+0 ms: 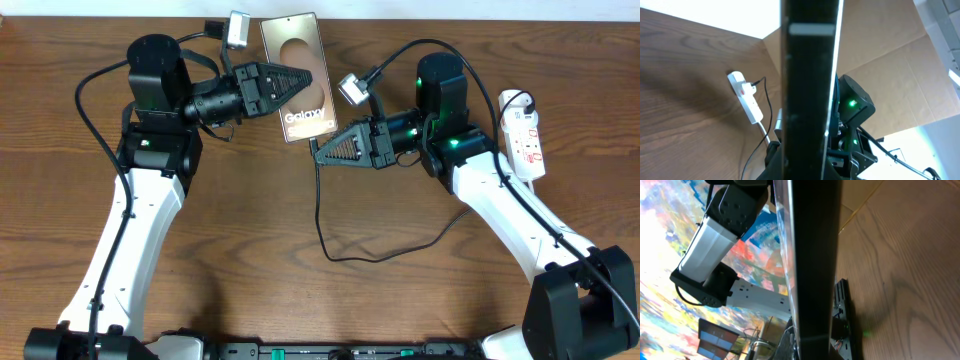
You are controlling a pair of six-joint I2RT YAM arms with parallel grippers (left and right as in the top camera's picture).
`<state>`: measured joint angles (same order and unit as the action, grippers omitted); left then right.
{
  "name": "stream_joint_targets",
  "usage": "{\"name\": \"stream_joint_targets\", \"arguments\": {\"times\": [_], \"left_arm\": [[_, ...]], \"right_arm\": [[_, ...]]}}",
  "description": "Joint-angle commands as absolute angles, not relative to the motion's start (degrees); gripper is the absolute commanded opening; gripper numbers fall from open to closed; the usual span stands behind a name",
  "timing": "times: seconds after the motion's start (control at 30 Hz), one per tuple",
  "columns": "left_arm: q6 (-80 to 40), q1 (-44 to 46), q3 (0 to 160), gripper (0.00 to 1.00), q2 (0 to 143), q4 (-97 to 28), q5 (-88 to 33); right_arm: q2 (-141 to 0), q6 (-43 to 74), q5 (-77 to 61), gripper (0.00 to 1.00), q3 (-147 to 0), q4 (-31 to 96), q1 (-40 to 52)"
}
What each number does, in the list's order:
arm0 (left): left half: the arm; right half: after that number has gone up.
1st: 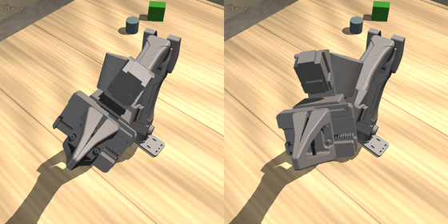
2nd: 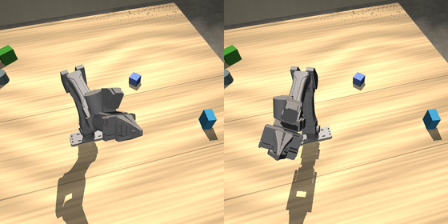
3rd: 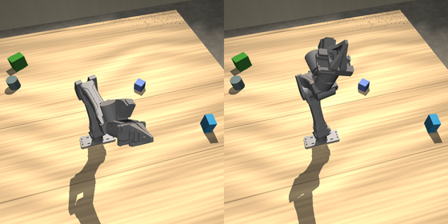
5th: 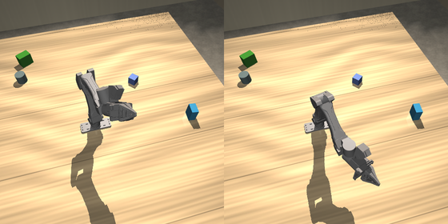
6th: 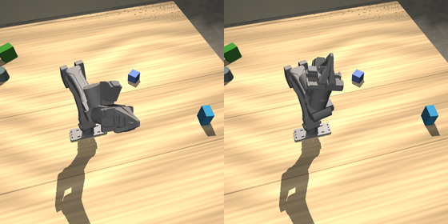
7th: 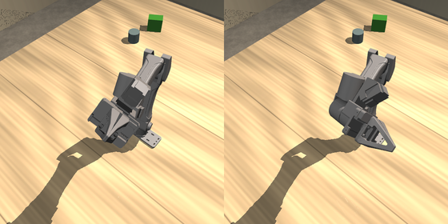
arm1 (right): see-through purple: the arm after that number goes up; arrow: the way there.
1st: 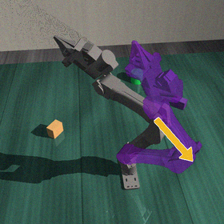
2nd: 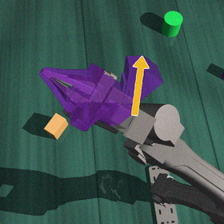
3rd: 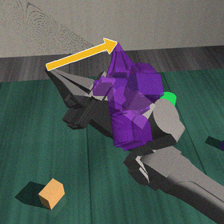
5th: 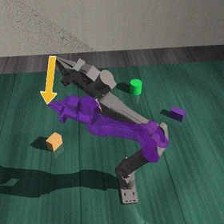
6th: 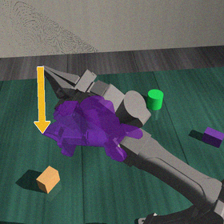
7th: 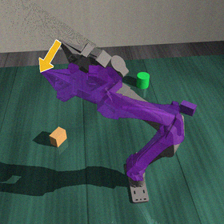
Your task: Plug charger to phone and switch on socket
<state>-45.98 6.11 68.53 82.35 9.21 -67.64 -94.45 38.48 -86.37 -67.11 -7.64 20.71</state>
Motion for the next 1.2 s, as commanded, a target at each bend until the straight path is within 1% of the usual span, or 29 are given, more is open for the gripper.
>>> {"name": "stream_joint_targets", "arguments": {"times": [0.0, 0.17, 0.4, 0.77, 0.8, 0.97, 1.07, 1.1, 1.17], "left_arm": [[-44.14, 6.57, 68.45, 0.07, 81.97, 9.52, -73.56], [-44.16, 6.57, 68.45, 0.08, 81.97, 9.5, -73.56], [-44.16, 6.59, 68.45, 0.07, 81.97, 9.45, -74.43], [-44.16, 6.57, 68.45, 0.07, 81.97, 9.28, -74.39], [-44.16, 6.57, 68.45, 0.08, 81.97, 9.28, -74.39], [-44.16, 6.57, 68.45, 0.07, 81.97, 9.3, -74.35], [-44.16, 6.57, 68.45, 0.07, 81.97, 9.3, -74.35], [-44.16, 6.57, 68.45, 0.08, 81.97, 9.3, -74.35], [-44.18, 6.57, 68.45, 0.07, 81.97, 9.3, -74.37]], "right_arm": [[-94.41, 39.18, -84.33, 0.01, -67.72, -9.1, 20.56], [-94.41, 41.78, -82.39, 0.01, -67.72, -12.91, 20.56], [-94.41, 41.78, -79.57, 0.01, -67.72, -13.39, 20.56], [-94.41, 45.41, -79.42, 0.01, -67.72, -20.62, 20.56], [-94.41, 45.39, -79.42, 0.04, -67.72, -20.6, 20.56], [-94.41, 45.39, -79.94, 0.3, -67.72, -20.6, 20.56], [-94.41, 45.36, -80.09, 0.38, -67.72, -20.6, 20.56], [-94.41, 45.34, -80.07, 0.44, -67.72, -20.67, 20.56], [-94.41, 45.34, -80.07, 0.49, -67.72, -21.28, 20.56]]}}
